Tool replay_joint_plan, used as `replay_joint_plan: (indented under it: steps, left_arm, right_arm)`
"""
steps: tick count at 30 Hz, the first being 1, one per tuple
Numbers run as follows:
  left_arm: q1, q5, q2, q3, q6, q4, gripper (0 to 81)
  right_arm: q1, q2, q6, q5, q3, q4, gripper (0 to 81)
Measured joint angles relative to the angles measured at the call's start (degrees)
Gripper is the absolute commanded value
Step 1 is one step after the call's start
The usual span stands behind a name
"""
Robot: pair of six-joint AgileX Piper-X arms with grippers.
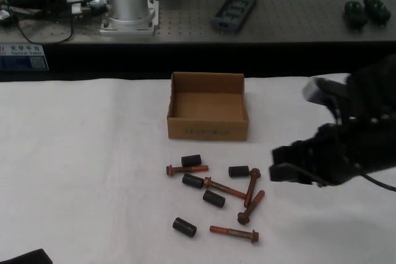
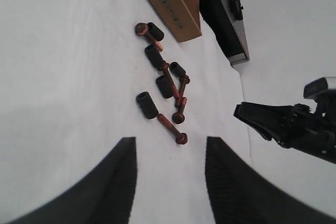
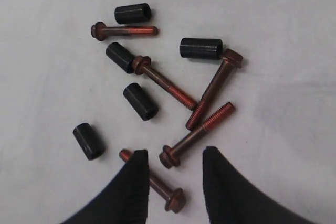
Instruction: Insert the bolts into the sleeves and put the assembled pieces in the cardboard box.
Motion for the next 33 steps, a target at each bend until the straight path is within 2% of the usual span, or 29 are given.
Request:
replay_joint_plan:
  steps: [8,16,33]
  left_arm:
    - [0.00,0.00,0.00,0.00,0.00,0.00,31.4]
    - [0.00,0.00,0.00,0.00,0.00,0.00,31.4]
    - [0.00,-2.02,0.00,0.00,0.00,0.00,31.4]
  right_arm:
    - [0.93,11.42,3.29,3.81,-10.76,5.59,26.8]
    - [0.93,19.92,3.49,4.17,-18.88,10.20,26.8]
    - [0.93,24.50,5.36,5.81,-19.72,11.09,26.8]
